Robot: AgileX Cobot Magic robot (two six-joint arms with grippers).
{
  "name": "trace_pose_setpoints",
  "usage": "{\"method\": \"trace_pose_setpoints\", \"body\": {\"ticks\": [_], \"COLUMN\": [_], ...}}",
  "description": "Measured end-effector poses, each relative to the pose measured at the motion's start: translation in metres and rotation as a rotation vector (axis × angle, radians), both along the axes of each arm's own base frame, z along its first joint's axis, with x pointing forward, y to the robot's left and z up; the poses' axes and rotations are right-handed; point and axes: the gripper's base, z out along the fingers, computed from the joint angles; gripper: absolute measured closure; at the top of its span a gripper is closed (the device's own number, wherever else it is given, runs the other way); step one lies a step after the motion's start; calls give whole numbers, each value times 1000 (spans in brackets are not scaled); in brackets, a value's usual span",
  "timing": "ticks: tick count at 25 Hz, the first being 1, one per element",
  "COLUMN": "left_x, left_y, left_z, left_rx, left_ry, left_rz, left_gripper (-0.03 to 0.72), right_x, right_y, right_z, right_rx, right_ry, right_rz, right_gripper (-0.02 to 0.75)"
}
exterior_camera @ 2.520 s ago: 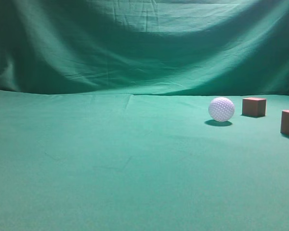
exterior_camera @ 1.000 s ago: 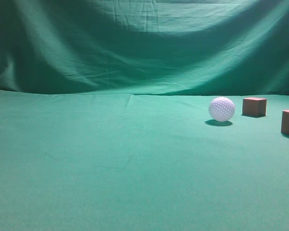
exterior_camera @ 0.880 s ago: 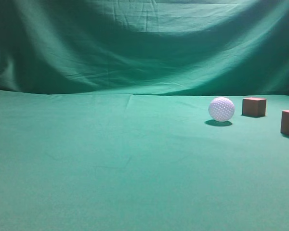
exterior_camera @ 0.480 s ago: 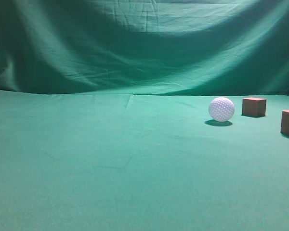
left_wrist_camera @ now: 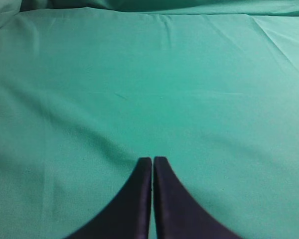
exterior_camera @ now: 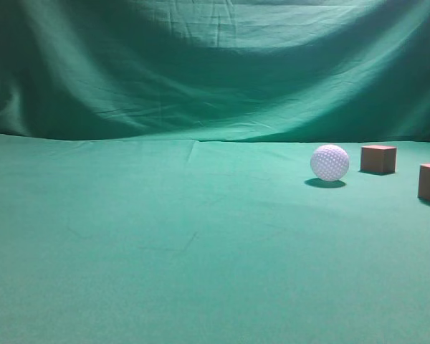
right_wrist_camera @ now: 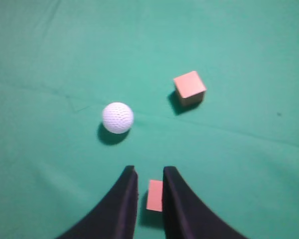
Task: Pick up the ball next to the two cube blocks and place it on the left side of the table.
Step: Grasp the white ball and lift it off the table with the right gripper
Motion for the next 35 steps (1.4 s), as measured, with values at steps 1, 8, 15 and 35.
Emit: {"method": "trace_pose_setpoints", "body": {"ticks": [1,8,15,35], "left_x": [0,0,0,0], "left_y": [0,0,0,0], "left_z": [0,0,0,0], "left_rx": [0,0,0,0], "left_ry": [0,0,0,0], "left_rz": [0,0,0,0], "left_gripper": [688,688,688,688], "right_x": [7,53,100,136], "right_y": [8,68,87,98], "right_z": [-1,-26,-57,-141], "right_rx": [-8,-56,-77,-154], "right_ry": [16,131,210,308], "right_rz": [43,238,243,273], "right_gripper": [590,590,234,397]}}
